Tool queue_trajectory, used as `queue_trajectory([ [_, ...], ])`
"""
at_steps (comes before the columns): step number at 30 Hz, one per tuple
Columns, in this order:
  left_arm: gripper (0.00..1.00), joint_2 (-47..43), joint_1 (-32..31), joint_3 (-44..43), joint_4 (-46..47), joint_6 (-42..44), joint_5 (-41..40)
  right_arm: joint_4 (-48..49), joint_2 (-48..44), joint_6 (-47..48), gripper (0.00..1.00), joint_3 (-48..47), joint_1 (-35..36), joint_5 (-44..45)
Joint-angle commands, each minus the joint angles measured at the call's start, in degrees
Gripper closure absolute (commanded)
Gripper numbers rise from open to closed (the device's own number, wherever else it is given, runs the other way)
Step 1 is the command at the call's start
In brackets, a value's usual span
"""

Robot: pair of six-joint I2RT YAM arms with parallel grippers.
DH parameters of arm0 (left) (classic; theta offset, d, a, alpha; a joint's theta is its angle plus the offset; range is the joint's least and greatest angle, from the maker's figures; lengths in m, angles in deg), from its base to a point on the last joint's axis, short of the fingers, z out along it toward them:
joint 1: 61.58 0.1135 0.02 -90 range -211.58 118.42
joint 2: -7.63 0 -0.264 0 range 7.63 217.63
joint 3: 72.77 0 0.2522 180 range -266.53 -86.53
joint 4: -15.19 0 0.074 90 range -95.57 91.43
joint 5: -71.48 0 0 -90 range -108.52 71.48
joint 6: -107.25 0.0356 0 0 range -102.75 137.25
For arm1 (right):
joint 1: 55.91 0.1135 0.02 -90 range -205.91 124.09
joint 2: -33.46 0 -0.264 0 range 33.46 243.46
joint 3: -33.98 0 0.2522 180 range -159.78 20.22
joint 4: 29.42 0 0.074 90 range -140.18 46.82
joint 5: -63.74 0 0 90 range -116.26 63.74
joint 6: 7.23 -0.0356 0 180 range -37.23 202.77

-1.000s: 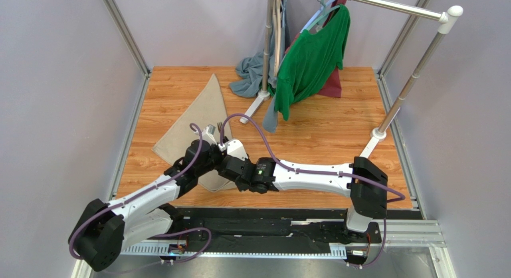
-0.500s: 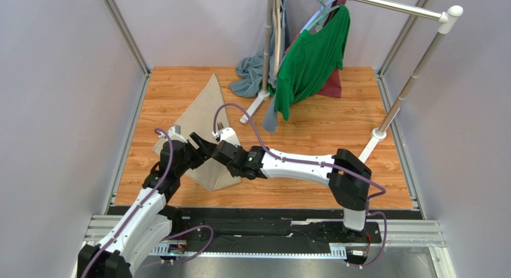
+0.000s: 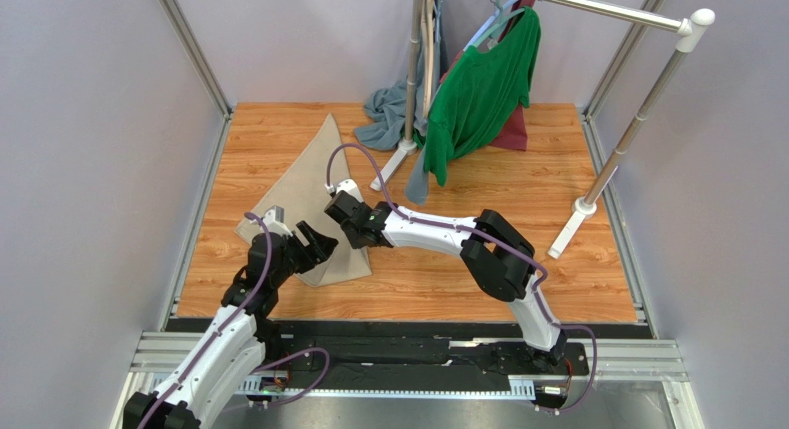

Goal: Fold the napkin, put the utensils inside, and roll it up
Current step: Fold the napkin

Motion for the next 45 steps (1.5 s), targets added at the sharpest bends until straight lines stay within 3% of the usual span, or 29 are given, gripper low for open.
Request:
queue_trajectory([
  [1, 0.2, 2.0, 0.2, -0.9, 3.0, 4.8, 1.9, 2.2, -1.2, 1.8, 0.68, -3.5, -1.5, -3.8],
  [2, 0.2, 2.4, 0.3, -1.3, 3.3, 5.2, 1.9, 2.3, -2.0, 2.5, 0.54, -3.5, -1.8, -5.6],
  [6, 0.2, 5.1, 0.2, -2.6, 7.7, 7.0, 2.4, 4.1, -9.2, 4.0, 0.45, -1.0, -2.6, -9.4],
  [9, 0.21, 9.3, 0.2, -4.5, 11.3, 9.5, 2.7, 5.1, -15.8, 4.3, 0.44, 3.4, -3.2, -10.6],
  [14, 0.27, 24.3, 0.1, -11.9, 14.9, 14.9, 4.1, 9.9, -25.6, 3.0, 0.45, 17.7, -4.8, -15.5],
  [18, 0.36, 34.5, -0.9, -18.0, 13.9, 16.7, 4.1, 13.5, -32.2, 1.7, 0.46, 25.8, -4.9, -18.1],
  [24, 0.39, 42.8, -6.8, -25.2, 10.8, 19.3, -2.2, 14.8, -35.6, -1.0, 0.46, 35.3, -5.1, -18.7],
  [33, 0.48, 48.8, -10.1, -29.0, 4.6, 19.5, -10.2, 16.4, -35.3, -3.1, 0.47, 38.7, -5.0, -21.3],
  [40, 0.49, 51.9, -11.2, -30.6, 2.3, 18.7, -12.2, 16.8, -35.0, -3.5, 0.47, 38.3, -5.1, -21.5],
  [45, 0.56, 52.6, -11.4, -31.1, 1.5, 17.7, -13.7, 16.6, -34.5, -3.6, 0.47, 38.4, -5.1, -21.5],
])
